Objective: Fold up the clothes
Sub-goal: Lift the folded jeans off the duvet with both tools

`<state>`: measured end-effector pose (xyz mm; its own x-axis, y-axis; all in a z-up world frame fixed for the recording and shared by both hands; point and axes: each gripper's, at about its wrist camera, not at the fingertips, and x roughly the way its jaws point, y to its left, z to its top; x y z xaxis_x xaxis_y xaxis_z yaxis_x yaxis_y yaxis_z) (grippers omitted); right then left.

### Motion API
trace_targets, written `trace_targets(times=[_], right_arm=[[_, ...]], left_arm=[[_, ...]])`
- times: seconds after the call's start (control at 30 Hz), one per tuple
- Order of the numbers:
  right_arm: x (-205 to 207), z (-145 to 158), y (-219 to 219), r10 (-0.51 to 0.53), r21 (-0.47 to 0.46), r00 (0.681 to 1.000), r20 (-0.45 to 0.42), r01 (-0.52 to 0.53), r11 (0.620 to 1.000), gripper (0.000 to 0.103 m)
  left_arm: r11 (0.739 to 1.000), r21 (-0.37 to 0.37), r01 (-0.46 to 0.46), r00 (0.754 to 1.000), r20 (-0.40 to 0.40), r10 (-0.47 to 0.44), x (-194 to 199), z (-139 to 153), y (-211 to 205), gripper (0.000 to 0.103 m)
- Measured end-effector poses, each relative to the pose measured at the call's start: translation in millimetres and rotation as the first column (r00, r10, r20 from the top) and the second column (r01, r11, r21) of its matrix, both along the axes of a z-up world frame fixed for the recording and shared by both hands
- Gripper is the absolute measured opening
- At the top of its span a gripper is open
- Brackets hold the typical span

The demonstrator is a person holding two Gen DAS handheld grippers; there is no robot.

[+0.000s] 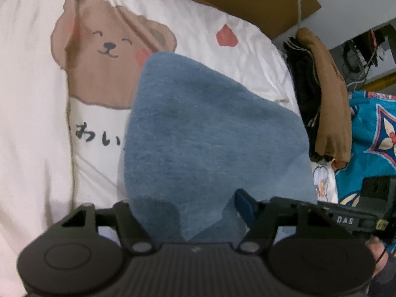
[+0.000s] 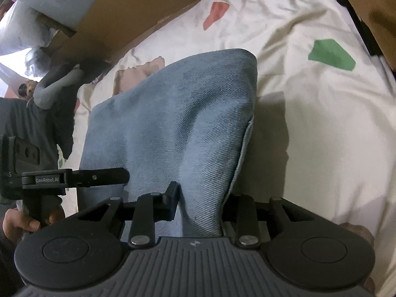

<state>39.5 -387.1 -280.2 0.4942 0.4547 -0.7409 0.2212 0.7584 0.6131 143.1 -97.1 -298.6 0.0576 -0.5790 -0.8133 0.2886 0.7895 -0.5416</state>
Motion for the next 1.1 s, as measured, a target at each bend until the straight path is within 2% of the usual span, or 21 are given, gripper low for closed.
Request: trace_targets(times=[0.27,0.47,0.63,0.8,0.97,1.1], right_arm=[[7,-19,-7,-0.007,0.063,1.000,-0.008,0.008,0.998,0.048],[16,-32,-5,-0.015,0.120,1.000,-0.019,0.018,0.993,0.062],[20,-32,-1,-0.025,0.124,0.999,-0.023,0.028,0.992,0.056],[19,-17,12,-0.013,0.040,1.000,-0.025,0.014,0.999,0.045],[17,2,30,0.016,-0.081,1.000,-0.022,-0.018,0.997,0.041],[13,11,37,0.013,-0.119,1.000,-0.017,-0.015,0.993,0.037]], left_arm=[[0.996,-0.094,-0.011,0.998,-0.062,0.005,11,-22,6,0.084],[0.997,-0.074,0.037,0.999,-0.022,-0.039,10,-22,-4,0.089],[0.998,-0.063,0.025,0.999,-0.028,-0.027,9,-20,-4,0.080],[0.999,-0.022,0.023,1.000,0.013,-0.023,-1,-7,-9,0.072],[1.000,-0.003,0.020,0.999,0.049,-0.020,-8,6,-8,0.064],[1.000,0.008,0.019,0.997,0.071,-0.020,-13,16,-9,0.060]])
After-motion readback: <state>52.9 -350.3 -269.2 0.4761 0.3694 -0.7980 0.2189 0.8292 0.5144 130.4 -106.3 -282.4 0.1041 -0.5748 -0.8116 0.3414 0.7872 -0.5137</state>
